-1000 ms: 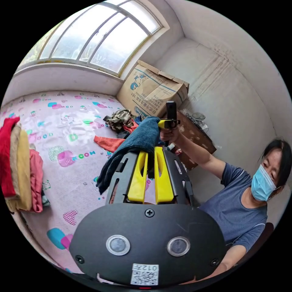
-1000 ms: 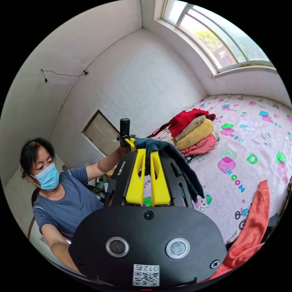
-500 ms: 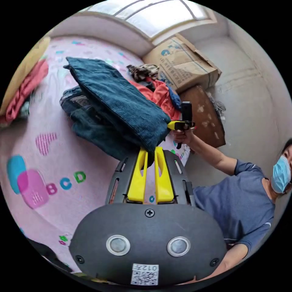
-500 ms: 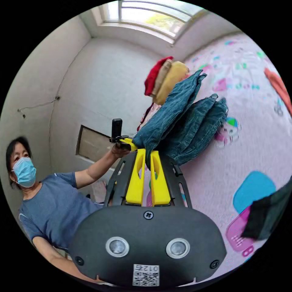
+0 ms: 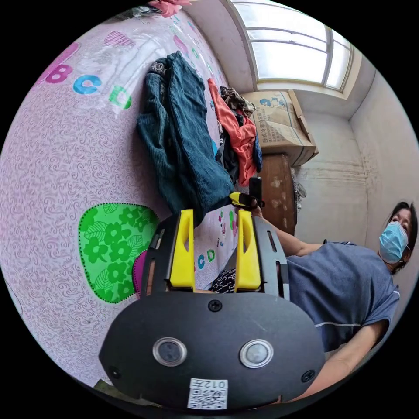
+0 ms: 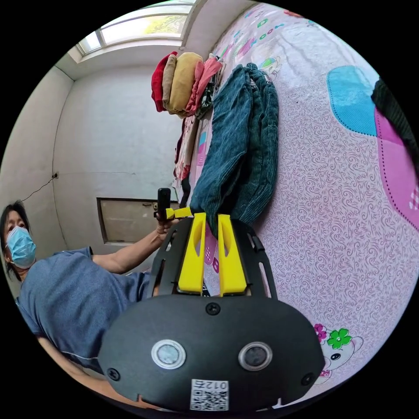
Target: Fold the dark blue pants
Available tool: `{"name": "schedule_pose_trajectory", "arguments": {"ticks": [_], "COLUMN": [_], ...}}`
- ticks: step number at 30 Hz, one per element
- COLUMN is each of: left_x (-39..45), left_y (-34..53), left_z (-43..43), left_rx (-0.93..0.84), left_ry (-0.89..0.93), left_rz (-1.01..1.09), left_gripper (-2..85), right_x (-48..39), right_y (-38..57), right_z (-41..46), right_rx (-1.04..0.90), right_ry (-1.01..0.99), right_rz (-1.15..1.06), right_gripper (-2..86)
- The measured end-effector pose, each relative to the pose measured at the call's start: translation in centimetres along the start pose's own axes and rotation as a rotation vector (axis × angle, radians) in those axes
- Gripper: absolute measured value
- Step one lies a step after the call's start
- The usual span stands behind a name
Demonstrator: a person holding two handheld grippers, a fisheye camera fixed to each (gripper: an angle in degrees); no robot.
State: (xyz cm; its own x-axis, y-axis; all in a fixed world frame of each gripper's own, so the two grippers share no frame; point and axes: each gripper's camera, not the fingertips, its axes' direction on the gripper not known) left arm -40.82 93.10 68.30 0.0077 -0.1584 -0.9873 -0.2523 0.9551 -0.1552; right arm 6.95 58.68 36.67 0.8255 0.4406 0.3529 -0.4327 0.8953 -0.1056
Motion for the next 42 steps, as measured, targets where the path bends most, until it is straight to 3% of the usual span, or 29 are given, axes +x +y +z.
{"name": "schedule_pose_trajectory", "arguments": {"ticks": [3, 7, 9, 13, 16, 18, 25, 36, 42], "left_x": [0.3, 7.6, 11.0, 14.2, 14.3, 13.7, 17.3, 19.1, 19.4], "left_y": [2.8, 3.2, 1.2, -4.3, -5.1, -4.7, -0.9, 0.0, 0.9], "left_z": [-1.0, -1.4, 0.7, 10.1, 16.9, 20.2, 28.7, 31.7, 31.5], "left_rx": [0.052, 0.112, 0.101, -0.068, -0.198, -0.276, -0.371, -0.421, -0.336], "left_ry": [0.0, -0.32, -0.384, -0.433, -0.732, -0.824, -1.123, -1.113, -1.112], "left_rz": [-0.037, 0.11, 0.22, 0.327, 0.388, 0.404, 0.632, 0.655, 0.572], "left_gripper": [10.3, 5.2, 3.2, 0.9, 0.3, 0.0, 0.1, 0.4, 0.4], "right_x": [-3.8, -15.7, -20.6, -28.3, -30.4, -30.5, -38.5, -44.8, -47.4], "right_y": [0.0, -0.4, -2.3, -6.5, -7.5, -7.7, -7.3, -11.6, -12.5], "right_z": [-3.4, -7.8, -6.9, 0.9, 6.5, 9.3, 11.8, 7.5, 6.9], "right_rx": [-0.022, 0.111, 0.112, -0.094, -0.216, -0.327, -0.364, -0.286, -0.245], "right_ry": [0.087, 0.441, 0.456, 0.539, 0.807, 0.914, 1.098, 0.978, 1.039], "right_rz": [-0.007, -0.209, -0.321, -0.511, -0.576, -0.582, -0.746, -0.524, -0.464], "right_gripper": [2.2, 0.8, 0.5, 0.1, 0.0, 0.1, 0.5, 0.3, -0.1]}}
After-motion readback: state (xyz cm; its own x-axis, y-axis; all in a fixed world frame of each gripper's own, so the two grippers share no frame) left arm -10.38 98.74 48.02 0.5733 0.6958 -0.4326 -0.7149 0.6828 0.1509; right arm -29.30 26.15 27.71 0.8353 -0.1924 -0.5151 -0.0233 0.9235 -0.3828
